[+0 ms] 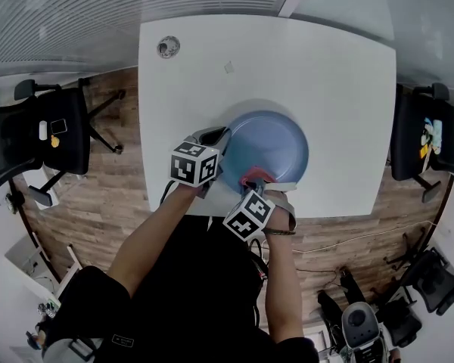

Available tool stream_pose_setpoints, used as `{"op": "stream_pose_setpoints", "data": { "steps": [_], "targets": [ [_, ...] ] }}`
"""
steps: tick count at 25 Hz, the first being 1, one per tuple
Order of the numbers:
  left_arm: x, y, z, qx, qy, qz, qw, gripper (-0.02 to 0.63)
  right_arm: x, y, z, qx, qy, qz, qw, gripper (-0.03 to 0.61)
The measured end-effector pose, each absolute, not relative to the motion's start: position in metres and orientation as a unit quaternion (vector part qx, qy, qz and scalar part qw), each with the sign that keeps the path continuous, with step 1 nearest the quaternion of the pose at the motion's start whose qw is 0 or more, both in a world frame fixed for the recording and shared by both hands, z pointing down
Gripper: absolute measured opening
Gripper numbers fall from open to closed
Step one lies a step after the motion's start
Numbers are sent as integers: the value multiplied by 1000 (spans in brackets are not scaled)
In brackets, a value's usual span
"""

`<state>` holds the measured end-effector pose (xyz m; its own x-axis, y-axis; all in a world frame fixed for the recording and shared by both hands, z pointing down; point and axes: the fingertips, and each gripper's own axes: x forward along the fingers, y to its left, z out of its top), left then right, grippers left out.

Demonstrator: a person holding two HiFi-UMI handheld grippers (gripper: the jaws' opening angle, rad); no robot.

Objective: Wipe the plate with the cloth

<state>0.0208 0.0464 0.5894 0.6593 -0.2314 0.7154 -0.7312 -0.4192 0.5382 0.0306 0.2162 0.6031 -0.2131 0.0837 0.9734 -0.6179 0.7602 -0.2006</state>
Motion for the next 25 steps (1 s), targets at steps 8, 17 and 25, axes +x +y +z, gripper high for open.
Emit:
{"op": "stream_pose_setpoints", "data": {
  "steps": [8,17,25],
  "targets": [
    [20,48,589,793,-298,272,457,23,-4,190,598,186,-775,245,552,14],
    [16,50,590,791,-296,267,464,23,-20,163,597,195,-814,175,519,14],
    [19,53,590,792,-292,270,463,26,-22,137,599,244,-812,186,496,14]
  ]
}}
